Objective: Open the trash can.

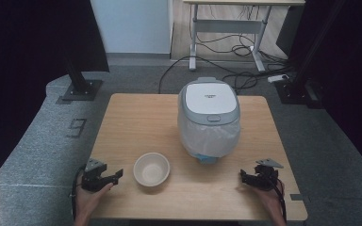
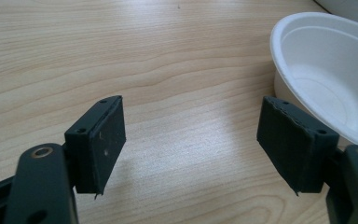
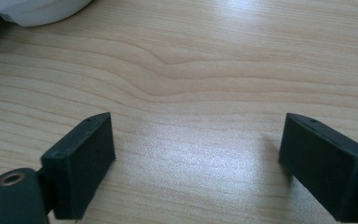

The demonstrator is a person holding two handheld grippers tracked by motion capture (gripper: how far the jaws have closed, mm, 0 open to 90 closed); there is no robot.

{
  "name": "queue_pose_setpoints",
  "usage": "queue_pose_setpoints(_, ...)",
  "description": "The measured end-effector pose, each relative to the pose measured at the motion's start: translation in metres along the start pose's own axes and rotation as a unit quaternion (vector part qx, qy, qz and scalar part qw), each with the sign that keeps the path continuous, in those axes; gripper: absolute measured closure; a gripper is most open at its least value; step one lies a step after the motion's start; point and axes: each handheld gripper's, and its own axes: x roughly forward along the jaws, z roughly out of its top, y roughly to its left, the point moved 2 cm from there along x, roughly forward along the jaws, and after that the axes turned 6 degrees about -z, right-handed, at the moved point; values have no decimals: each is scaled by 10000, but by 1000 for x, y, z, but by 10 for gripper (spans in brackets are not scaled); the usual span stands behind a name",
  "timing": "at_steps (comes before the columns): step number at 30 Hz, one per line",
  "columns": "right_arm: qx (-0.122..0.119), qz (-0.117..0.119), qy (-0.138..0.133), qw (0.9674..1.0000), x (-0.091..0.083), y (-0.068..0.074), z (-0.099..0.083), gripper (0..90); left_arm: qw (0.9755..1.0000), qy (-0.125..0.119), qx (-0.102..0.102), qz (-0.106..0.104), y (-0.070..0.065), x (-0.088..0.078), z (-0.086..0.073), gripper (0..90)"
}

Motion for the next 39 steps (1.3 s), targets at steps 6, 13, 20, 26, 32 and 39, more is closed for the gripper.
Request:
queue_pose_setpoints(6,-30,41,-50,10000,-1,-1,0,153,10000,-33,45,-23,-4,-1,0,234)
queue_pose_setpoints(13,27,-41,-65,10000,-2,-1,-1,173,9999,-103,57,-13,-7,0,0,232)
queue_pose_setpoints(20,0,7,-151,9999,-3,0,0,312,9999,-129,110,0,-7,0,1,241)
queue_pose_setpoints(26,-3,54,-519,9986,-15,4,5,471,9998,-205,81,8,-7,-2,1,254)
queue_pose_setpoints(32,36,138,-794,9967,-24,7,10,638,9998,-189,101,-30,-8,-1,1,263)
queue_pose_setpoints(39,-70,269,-951,9951,-30,11,12,745,9997,-200,112,-70,-10,-1,2,263)
